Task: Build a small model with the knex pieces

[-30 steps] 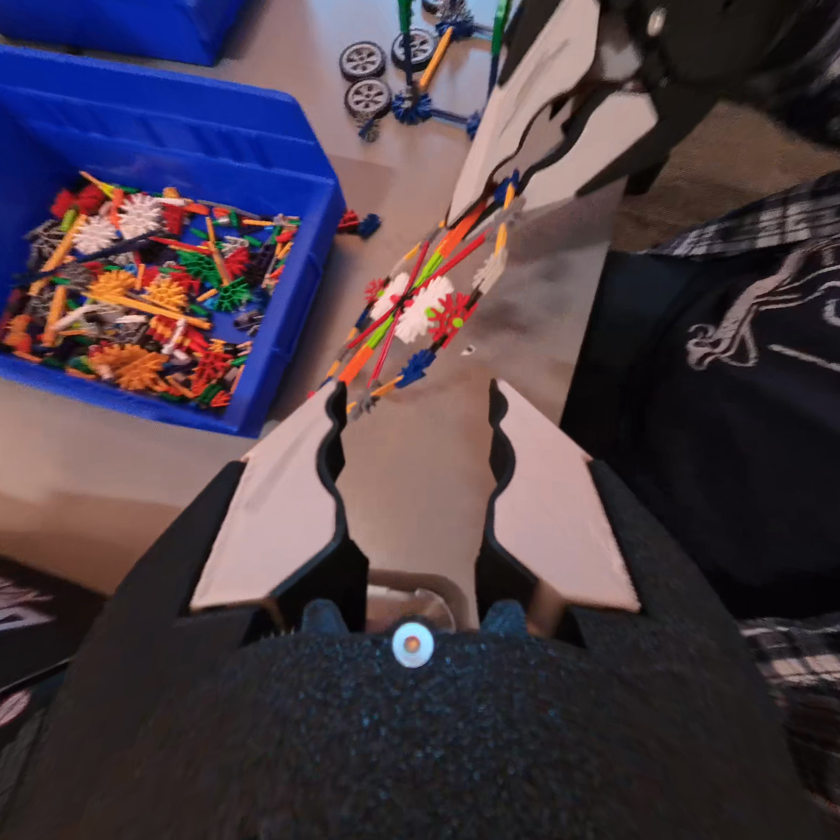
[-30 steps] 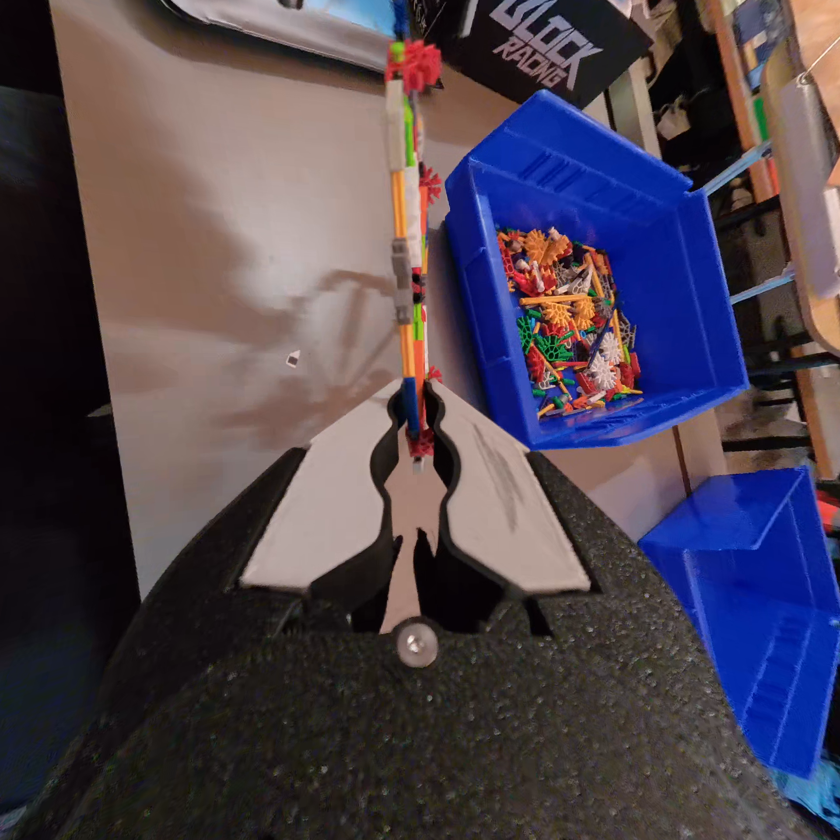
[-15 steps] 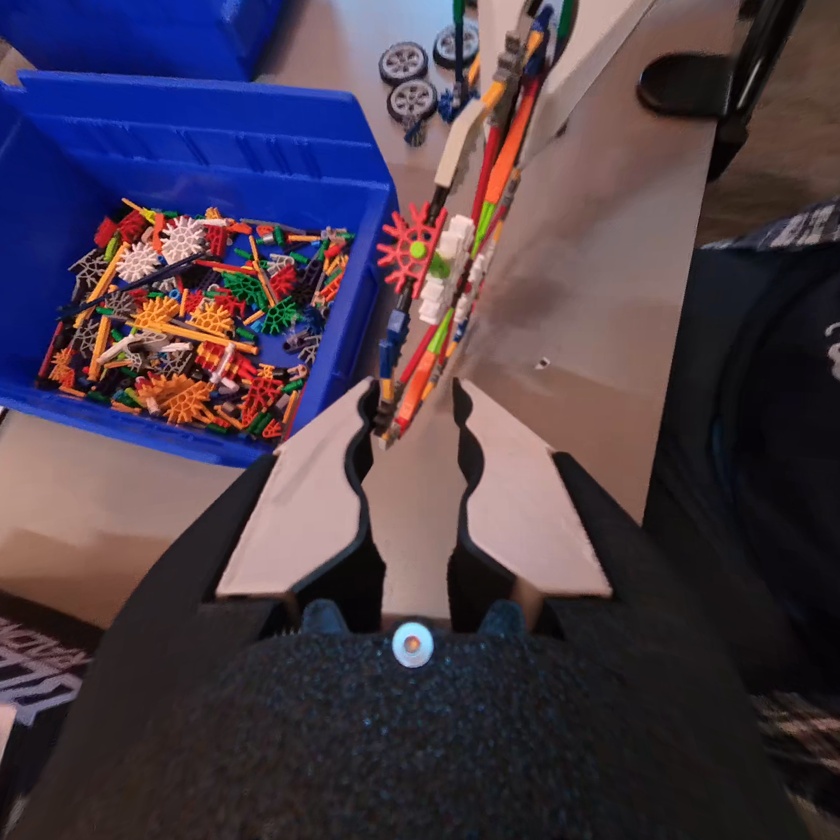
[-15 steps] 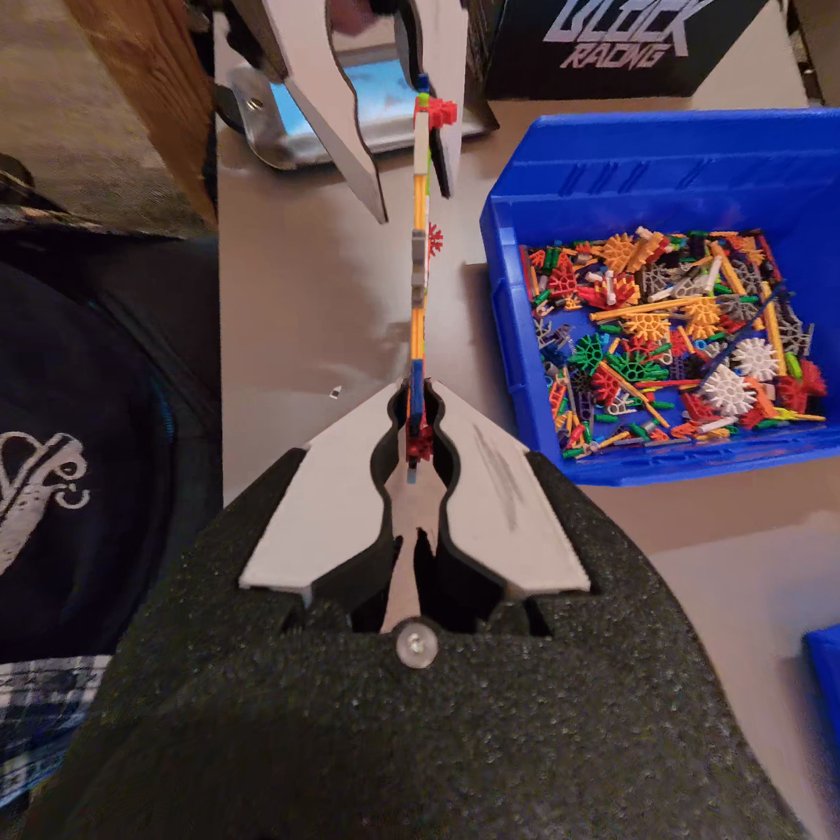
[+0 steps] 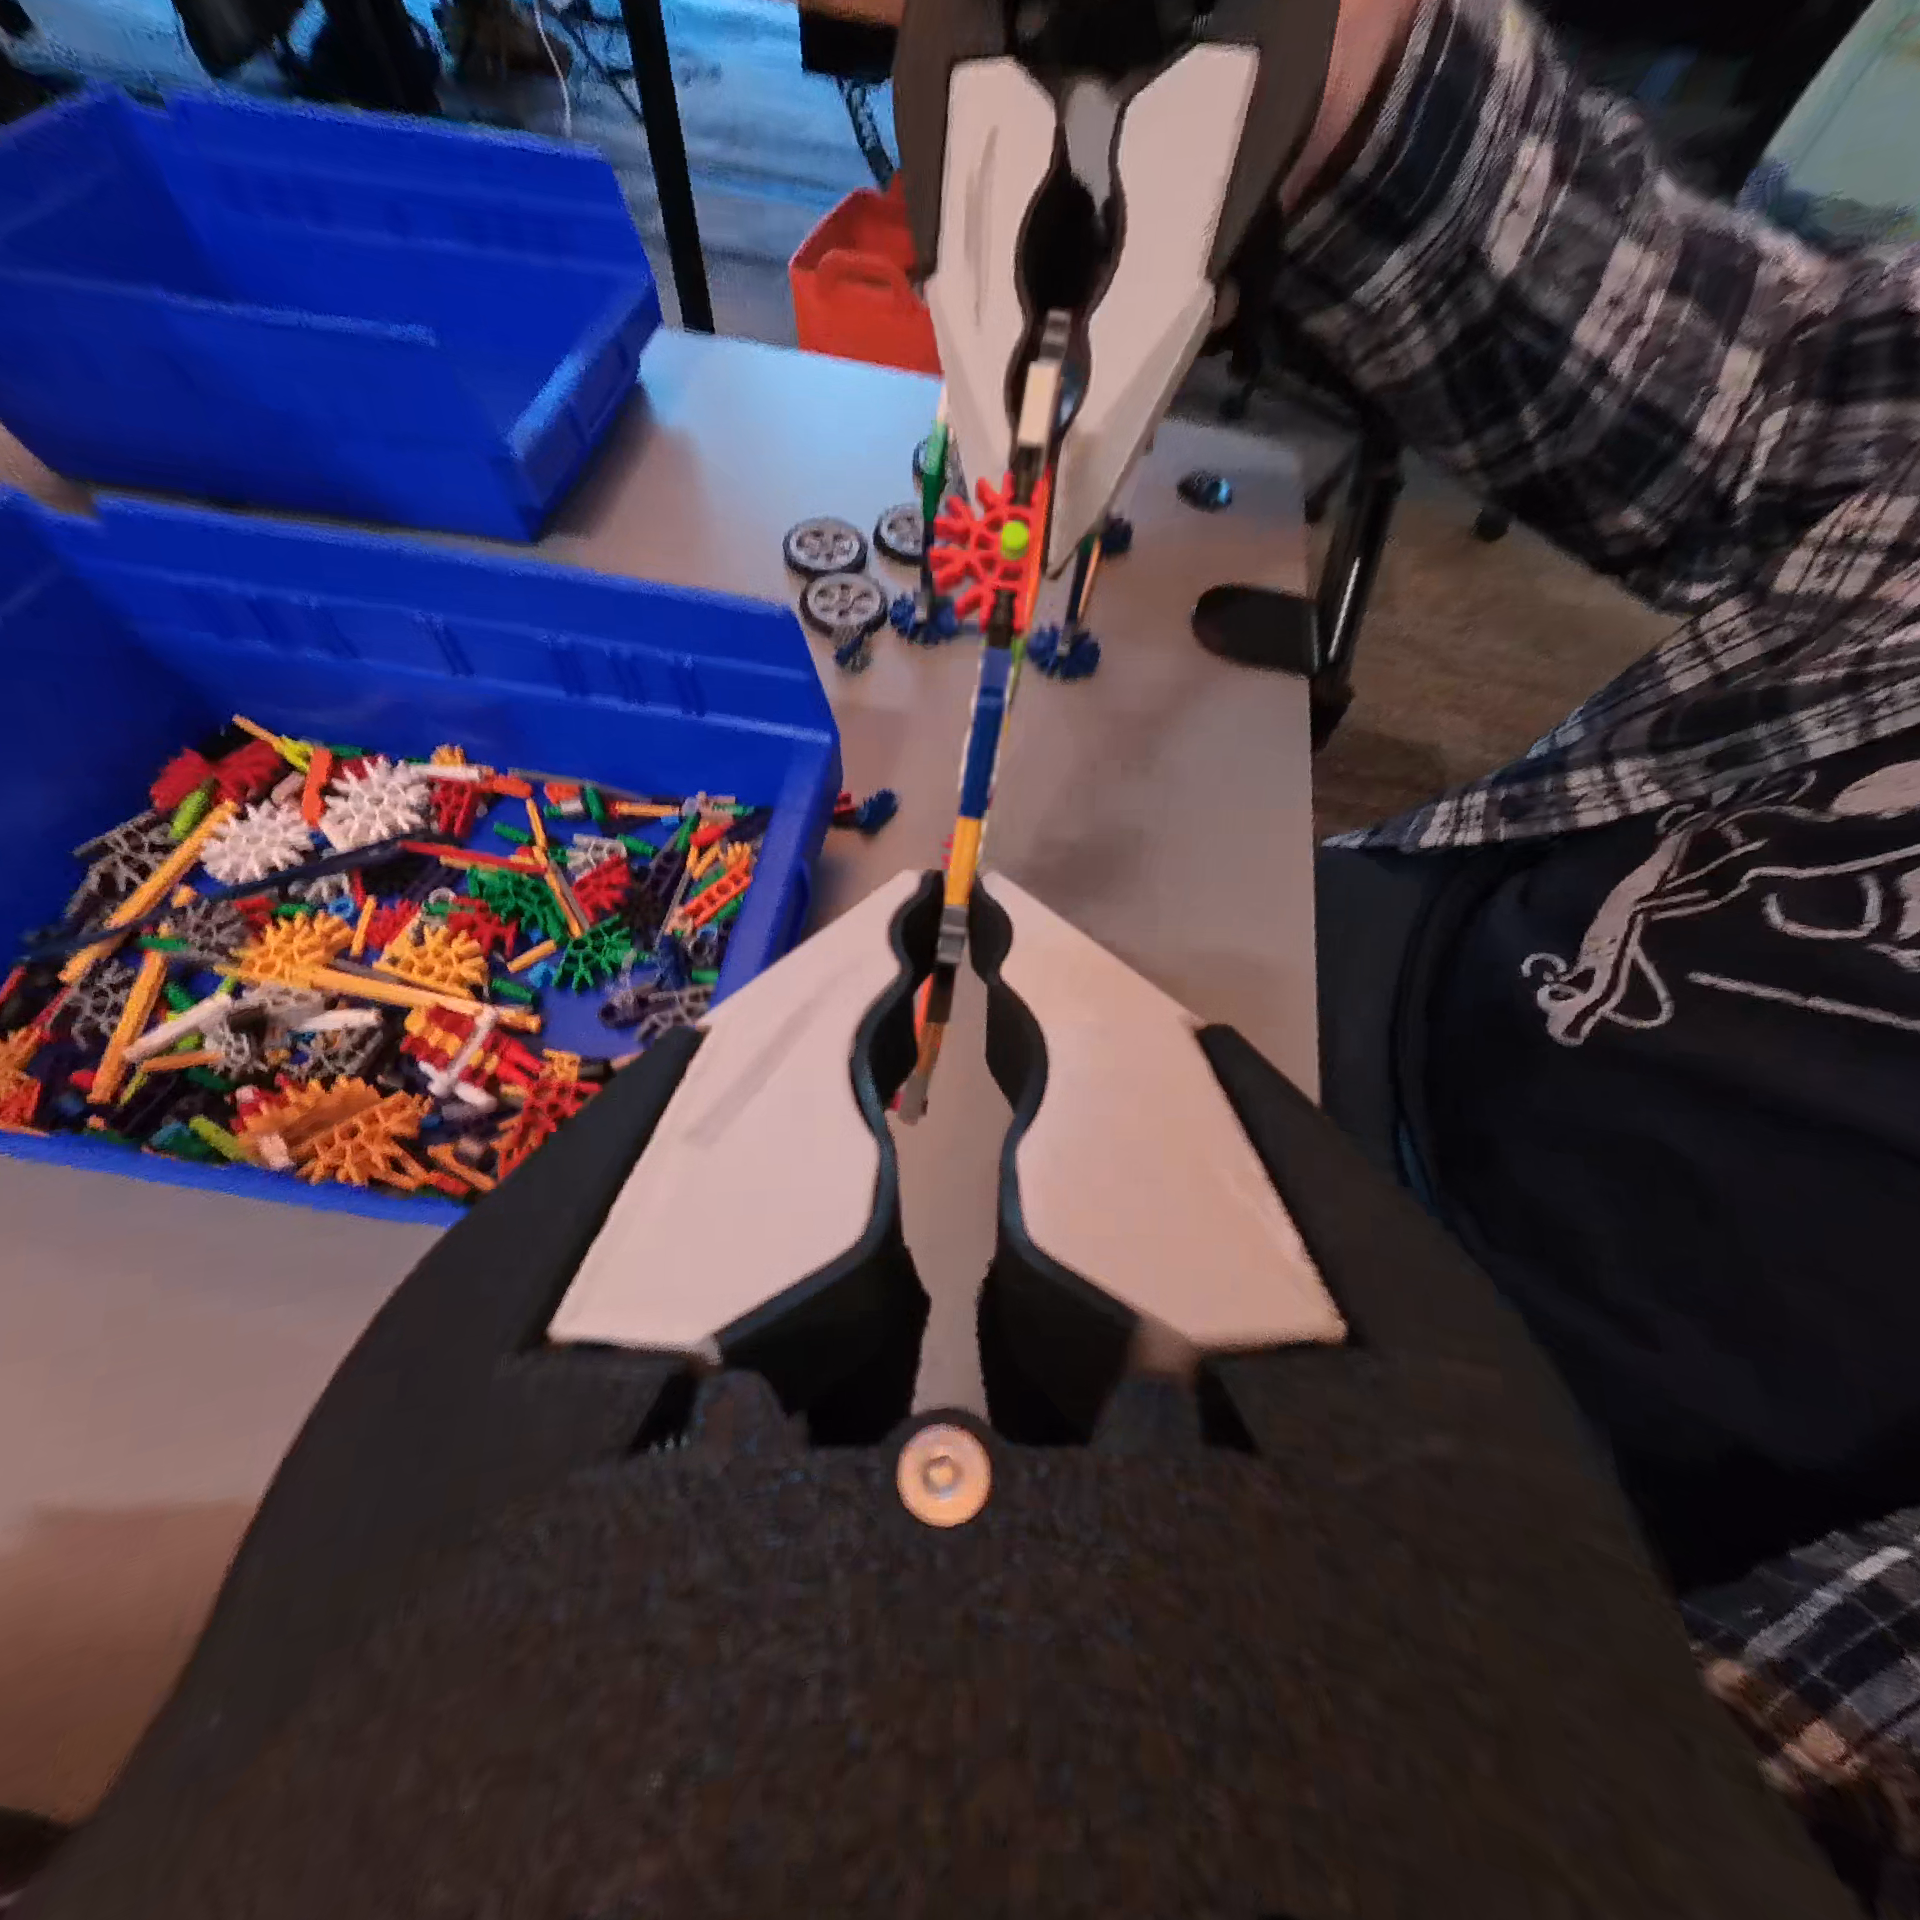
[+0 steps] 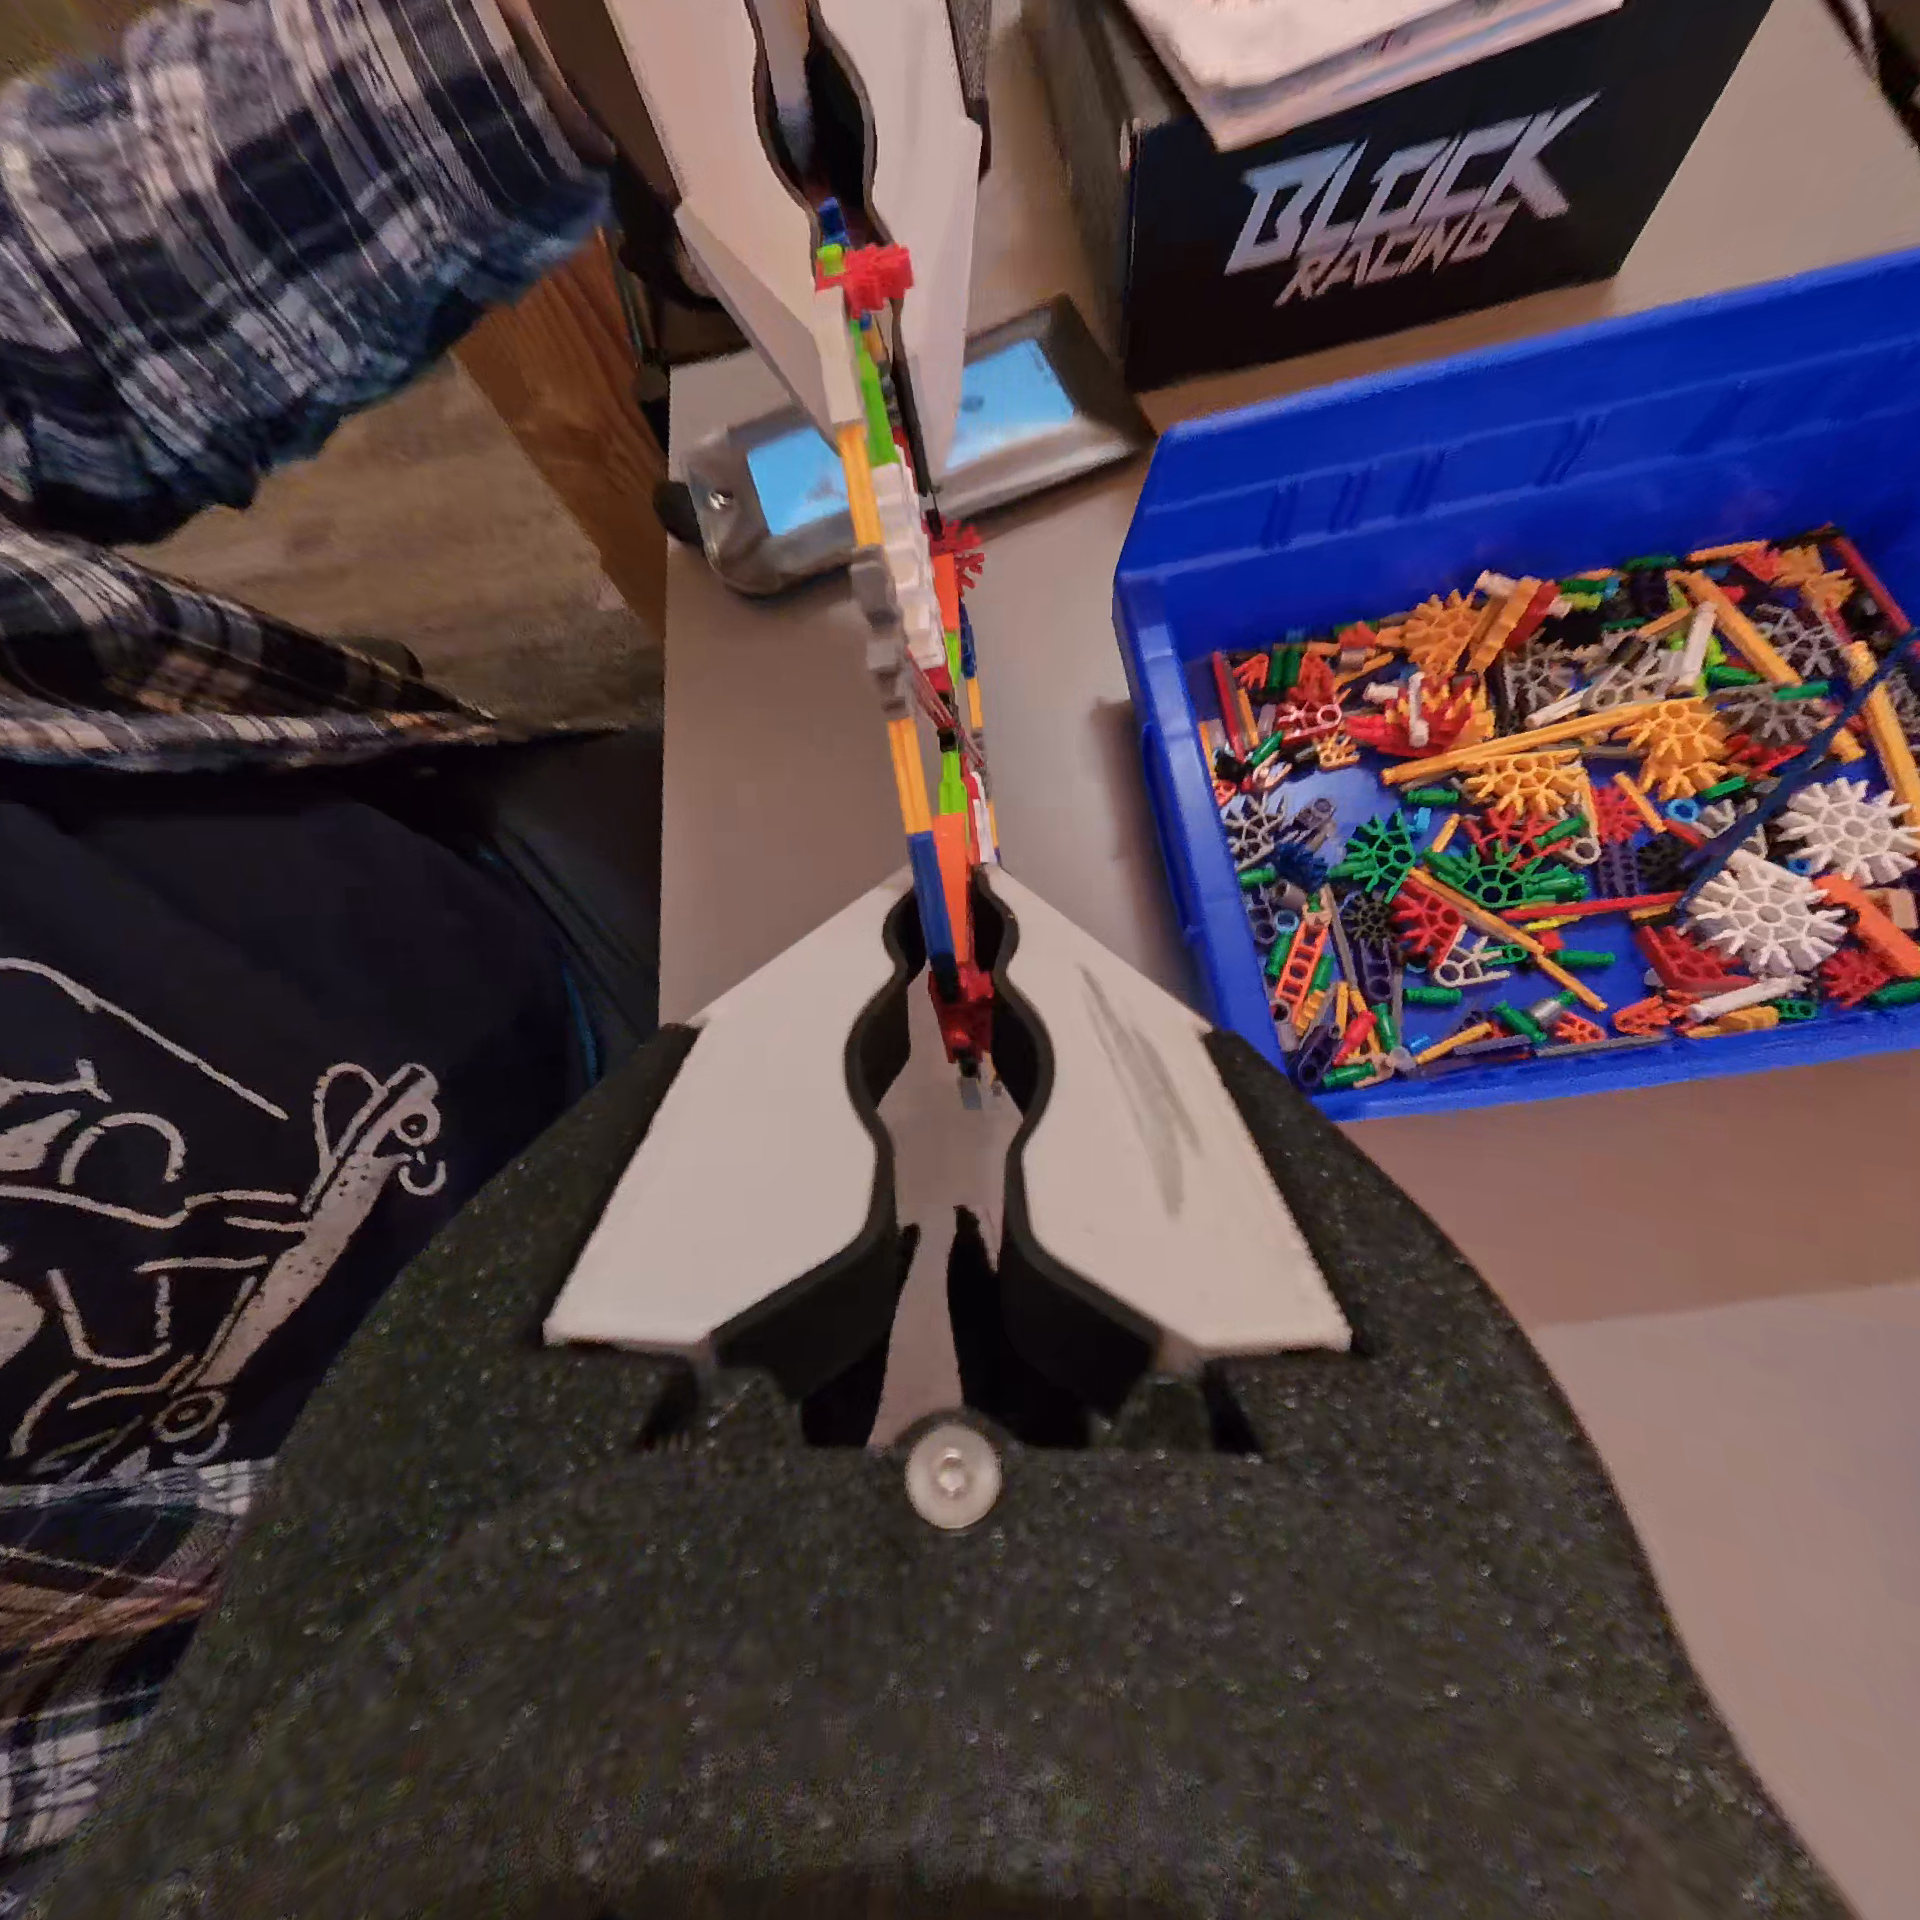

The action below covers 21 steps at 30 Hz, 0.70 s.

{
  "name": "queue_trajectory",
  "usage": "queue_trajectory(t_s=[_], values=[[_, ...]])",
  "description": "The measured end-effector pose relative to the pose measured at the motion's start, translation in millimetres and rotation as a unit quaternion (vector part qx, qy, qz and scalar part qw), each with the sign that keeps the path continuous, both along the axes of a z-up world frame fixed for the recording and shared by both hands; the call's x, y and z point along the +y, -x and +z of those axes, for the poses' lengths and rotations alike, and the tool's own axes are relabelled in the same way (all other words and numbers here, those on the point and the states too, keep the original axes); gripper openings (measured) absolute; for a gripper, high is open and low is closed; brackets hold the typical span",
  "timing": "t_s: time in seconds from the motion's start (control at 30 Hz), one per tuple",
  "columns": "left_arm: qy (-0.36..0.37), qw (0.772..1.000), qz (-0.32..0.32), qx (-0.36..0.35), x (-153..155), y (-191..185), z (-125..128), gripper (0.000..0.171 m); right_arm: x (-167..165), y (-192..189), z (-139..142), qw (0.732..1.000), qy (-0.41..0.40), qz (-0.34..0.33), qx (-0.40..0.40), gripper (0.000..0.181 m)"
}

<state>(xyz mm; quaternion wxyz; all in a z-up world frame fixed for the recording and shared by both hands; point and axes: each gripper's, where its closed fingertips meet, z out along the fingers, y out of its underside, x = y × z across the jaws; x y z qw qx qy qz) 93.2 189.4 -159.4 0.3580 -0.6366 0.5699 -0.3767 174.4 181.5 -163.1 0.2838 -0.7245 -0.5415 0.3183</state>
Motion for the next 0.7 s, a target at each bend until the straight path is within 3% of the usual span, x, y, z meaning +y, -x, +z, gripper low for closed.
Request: queue_trajectory(t_s=[0.13,0.33,0.47,0.6,0.7], values=[[0.003,0.999,0.000,-0.039,2,-1,27,0.003,5,1,29,0.999,-0.001,-0.013,0.049,0.009],[0.013,0.992,0.002,-0.125,-1,-1,56,0.001,14,0,49,0.994,-0.014,-0.052,0.096,0.031],[0.024,0.984,0.010,-0.174,0,7,69,0.001,17,-3,53,0.987,0.003,-0.076,0.142,0.034],[0.027,0.985,0.013,-0.173,1,10,68,0.001,14,1,36,0.985,0.023,-0.088,0.148,0.034],[0.028,0.986,0.007,-0.165,-1,11,71,0.001,10,9,25,0.984,0.024,-0.101,0.143,0.044]])
